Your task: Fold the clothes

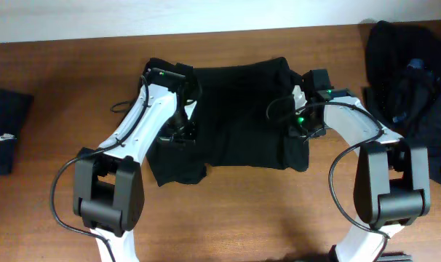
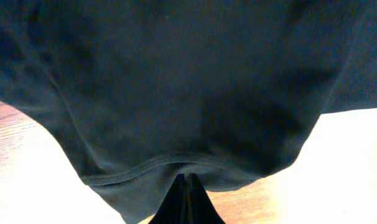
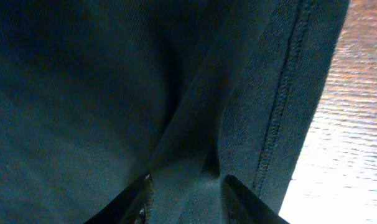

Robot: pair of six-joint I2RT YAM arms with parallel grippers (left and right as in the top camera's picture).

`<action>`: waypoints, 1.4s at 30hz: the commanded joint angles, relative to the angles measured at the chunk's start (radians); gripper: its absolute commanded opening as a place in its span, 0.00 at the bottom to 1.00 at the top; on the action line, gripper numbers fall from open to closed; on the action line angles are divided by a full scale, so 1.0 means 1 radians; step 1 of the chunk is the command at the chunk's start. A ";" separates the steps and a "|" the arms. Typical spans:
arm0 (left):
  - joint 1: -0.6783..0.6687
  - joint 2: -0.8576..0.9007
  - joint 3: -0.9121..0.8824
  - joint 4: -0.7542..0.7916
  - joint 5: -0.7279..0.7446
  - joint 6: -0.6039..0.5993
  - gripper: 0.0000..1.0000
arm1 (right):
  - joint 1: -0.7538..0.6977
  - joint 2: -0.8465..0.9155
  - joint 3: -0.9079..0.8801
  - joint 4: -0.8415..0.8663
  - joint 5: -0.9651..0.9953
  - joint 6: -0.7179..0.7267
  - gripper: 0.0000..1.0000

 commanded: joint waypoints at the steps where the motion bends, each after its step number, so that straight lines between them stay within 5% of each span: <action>1: 0.003 0.000 -0.005 -0.003 -0.026 -0.008 0.02 | 0.002 -0.005 -0.002 -0.004 -0.027 -0.010 0.42; 8: 0.003 0.000 -0.005 -0.001 -0.026 -0.009 0.05 | -0.034 -0.037 0.003 -0.008 -0.031 -0.010 0.50; 42: 0.003 0.000 -0.005 -0.006 -0.026 -0.009 0.06 | -0.032 -0.006 -0.046 0.024 -0.020 -0.040 0.49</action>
